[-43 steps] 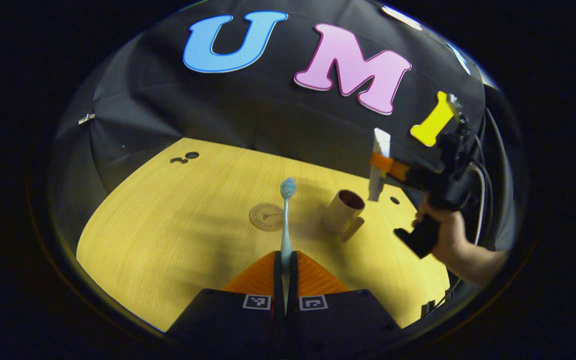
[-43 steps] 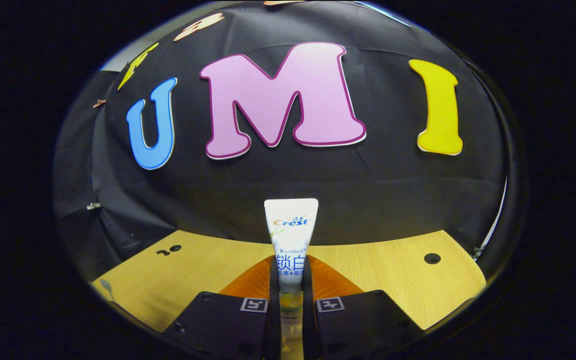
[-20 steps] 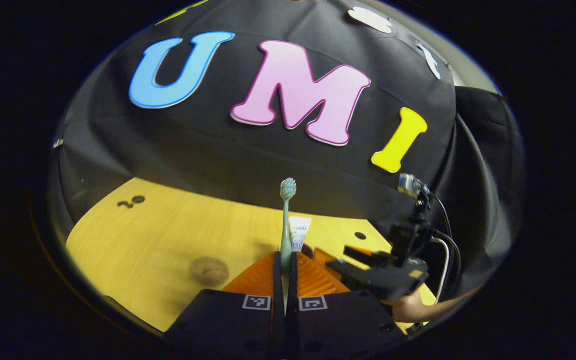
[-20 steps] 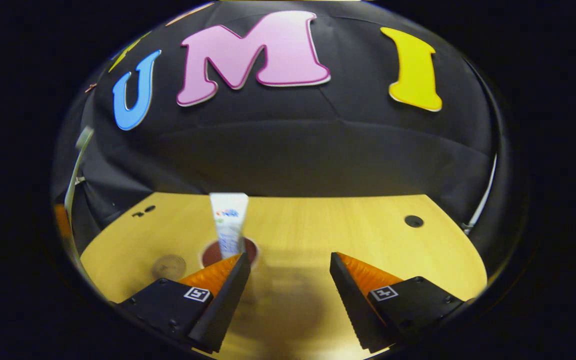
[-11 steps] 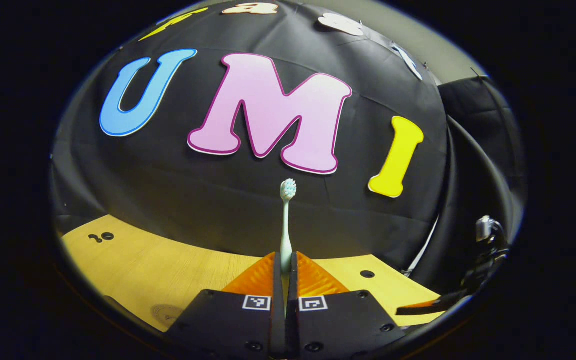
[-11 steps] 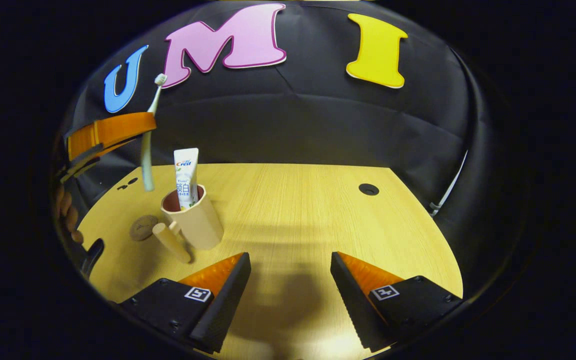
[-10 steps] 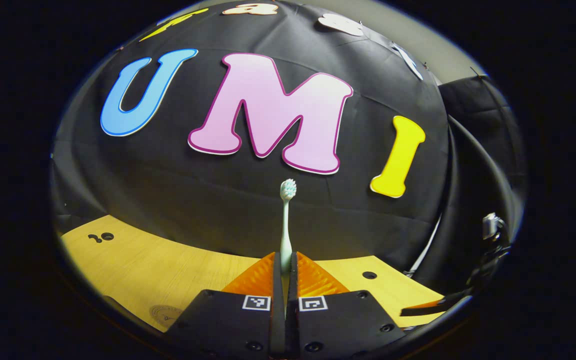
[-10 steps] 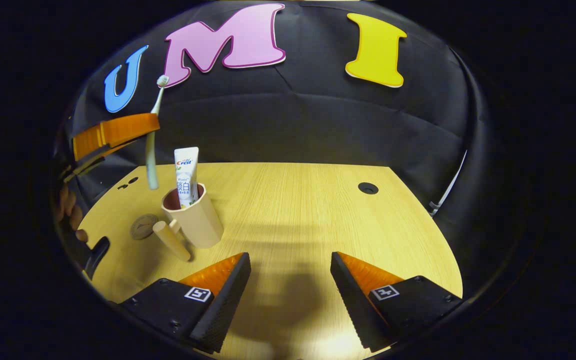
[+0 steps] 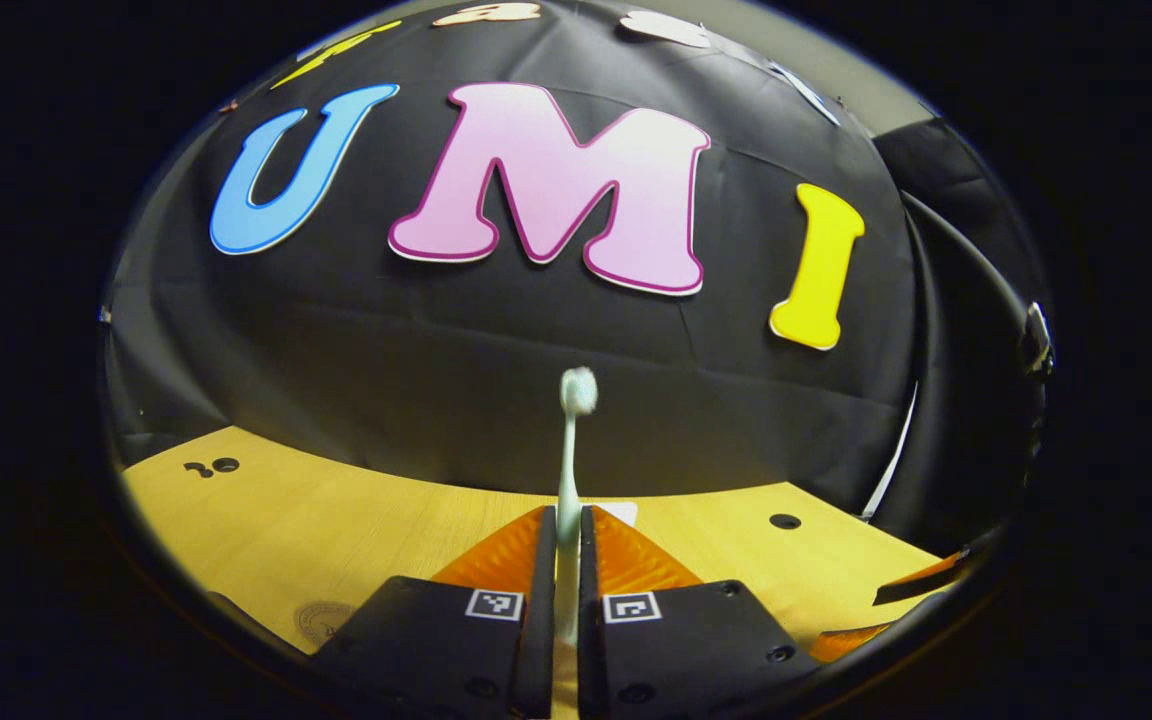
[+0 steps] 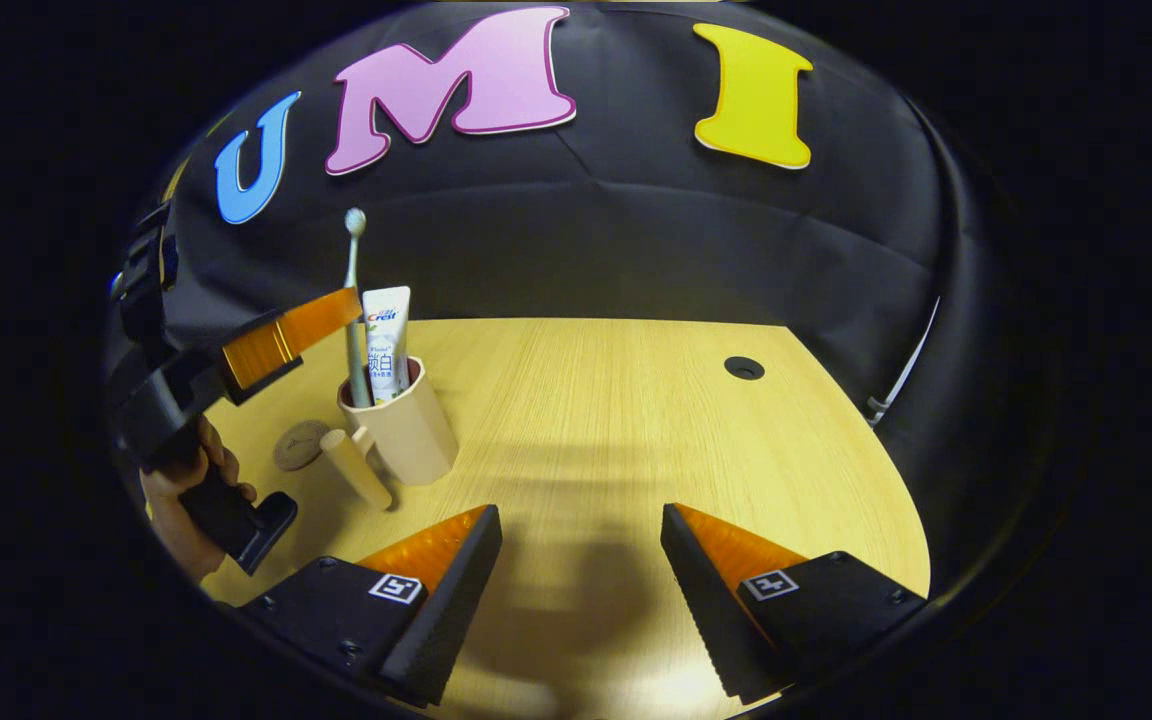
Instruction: Put the toothbrush and toothpaste on the desktop into the cup, then pick up the cup and place it on the coaster on the desktop.
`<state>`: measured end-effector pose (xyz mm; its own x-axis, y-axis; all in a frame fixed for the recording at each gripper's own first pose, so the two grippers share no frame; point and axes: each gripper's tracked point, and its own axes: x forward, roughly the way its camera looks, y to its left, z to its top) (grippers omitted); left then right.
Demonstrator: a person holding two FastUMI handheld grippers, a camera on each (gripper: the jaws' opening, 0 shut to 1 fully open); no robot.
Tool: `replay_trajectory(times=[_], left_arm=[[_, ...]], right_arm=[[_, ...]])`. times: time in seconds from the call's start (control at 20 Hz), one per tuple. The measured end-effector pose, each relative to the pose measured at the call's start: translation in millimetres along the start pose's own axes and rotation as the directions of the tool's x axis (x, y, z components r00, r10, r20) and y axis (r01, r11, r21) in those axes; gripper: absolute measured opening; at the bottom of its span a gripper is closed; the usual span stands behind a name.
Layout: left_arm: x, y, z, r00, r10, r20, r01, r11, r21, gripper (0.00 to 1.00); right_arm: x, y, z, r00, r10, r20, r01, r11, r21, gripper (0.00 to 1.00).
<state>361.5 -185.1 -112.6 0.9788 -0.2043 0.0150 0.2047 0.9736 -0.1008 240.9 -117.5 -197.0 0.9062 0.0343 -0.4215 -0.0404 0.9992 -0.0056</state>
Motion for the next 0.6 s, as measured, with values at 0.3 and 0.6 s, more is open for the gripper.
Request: replay_trajectory(times=[0.3, 0.6], left_arm=[[-29, -2, 6, 0.999, -0.03, -0.027, 0.031, 0.999, 0.018, 0.83], [-126, 23, 0, 0.994, 0.031, -0.107, -0.029, 0.999, 0.024, 0.98]], right_arm=[[-2, 11, 6, 1.0, 0.026, 0.0, -0.026, 1.0, -0.005, 0.99], [-1, 41, 43, 0.994, 0.109, -0.005, -0.109, 0.994, -0.019, 0.99]])
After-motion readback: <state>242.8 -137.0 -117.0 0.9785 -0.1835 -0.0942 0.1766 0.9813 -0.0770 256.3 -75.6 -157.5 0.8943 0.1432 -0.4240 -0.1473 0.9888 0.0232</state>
